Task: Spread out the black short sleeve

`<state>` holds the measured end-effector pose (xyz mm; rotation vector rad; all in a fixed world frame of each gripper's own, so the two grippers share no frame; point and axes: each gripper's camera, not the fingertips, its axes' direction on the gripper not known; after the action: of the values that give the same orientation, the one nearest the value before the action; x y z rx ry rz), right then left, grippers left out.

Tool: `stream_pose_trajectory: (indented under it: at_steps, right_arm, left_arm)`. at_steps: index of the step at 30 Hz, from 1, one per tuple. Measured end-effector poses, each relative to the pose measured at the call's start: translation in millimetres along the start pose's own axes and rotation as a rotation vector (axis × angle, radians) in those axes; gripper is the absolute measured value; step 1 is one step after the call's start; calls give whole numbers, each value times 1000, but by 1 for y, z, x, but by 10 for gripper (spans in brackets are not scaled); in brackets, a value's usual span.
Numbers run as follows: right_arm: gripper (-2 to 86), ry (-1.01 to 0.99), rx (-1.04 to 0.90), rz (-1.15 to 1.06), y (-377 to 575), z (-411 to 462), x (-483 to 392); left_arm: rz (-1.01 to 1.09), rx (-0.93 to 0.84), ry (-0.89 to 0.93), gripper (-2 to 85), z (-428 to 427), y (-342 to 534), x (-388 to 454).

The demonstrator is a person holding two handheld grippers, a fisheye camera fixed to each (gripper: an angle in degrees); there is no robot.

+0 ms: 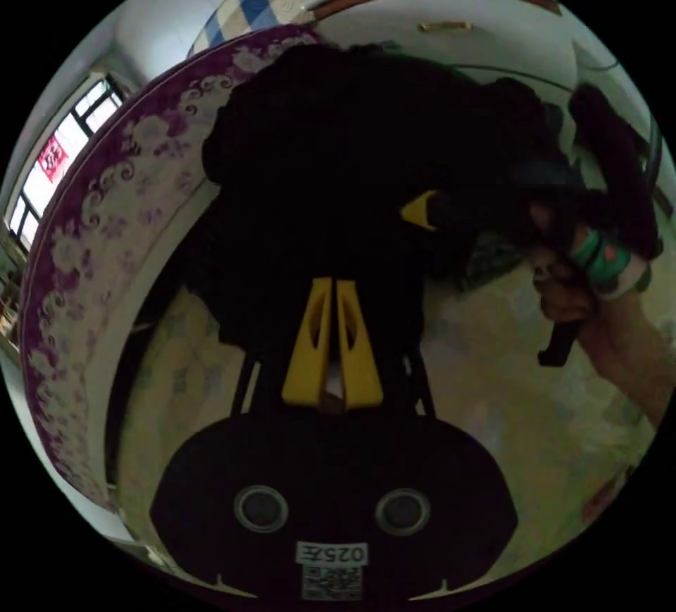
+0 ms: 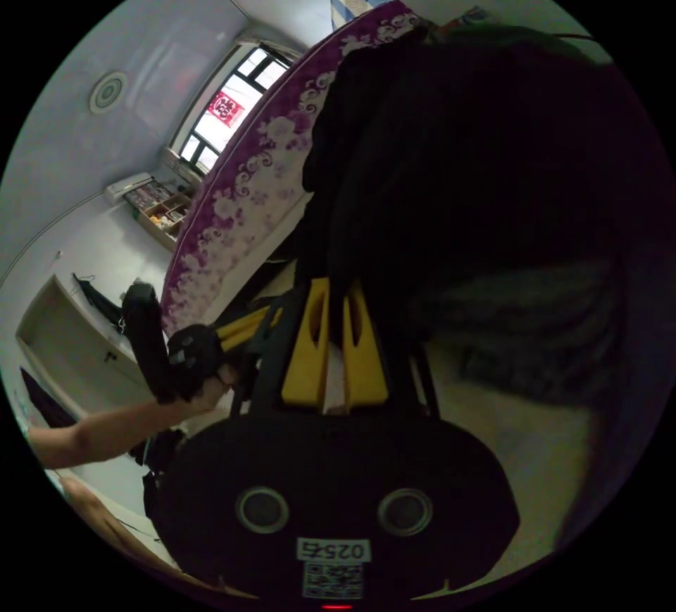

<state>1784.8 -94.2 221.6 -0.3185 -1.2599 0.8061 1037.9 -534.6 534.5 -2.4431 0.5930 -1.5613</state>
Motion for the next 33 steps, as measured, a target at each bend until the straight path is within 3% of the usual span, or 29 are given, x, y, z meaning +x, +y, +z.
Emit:
stream_pose_trajectory:
  at_steps: [5, 10, 13, 16, 19, 22, 23, 25, 27, 30, 33]
  right_arm:
    - [13, -90, -95, 108, 114, -55, -50]
    - [47, 97, -256, 72, 183, -96, -77]
    - [76, 100, -131, 65, 193, -156, -95]
    - [184, 271, 21, -106, 182, -198, -146]
    - [208, 314, -89, -307, 155, -170, -186]
    - [222, 394, -177, -273, 116, -113, -191]
    - [206, 369, -212, -229, 100, -91, -189]
    - [153, 302, -255, -152, 80, -66, -188]
    - [86, 332, -222, -148, 69, -72, -203]
    - [53, 232, 44, -222, 57, -138, -245]
    - [48, -19, 213, -237, 33, -205, -276]
  left_arm:
    - [20, -148, 212, -10, -37, 122, -15]
    - [135, -125, 259, -7, -83, 216, -18]
    - [22, -77, 221, 0, -103, 241, -54]
    - [-105, -31, 187, 46, -107, 243, -106]
    - [-243, -200, 260, 110, -67, 250, -151]
    - [-318, -425, 379, 115, -21, 277, -166]
    - [-374, -330, 332, 108, -28, 281, -170]
    - [-367, -317, 299, 77, -32, 267, -169]
    - [-331, -334, 335, 25, -36, 234, -162]
    - [-366, -347, 547, 1, -33, 178, -164]
    - [-409, -307, 630, -3, -40, 134, -156]
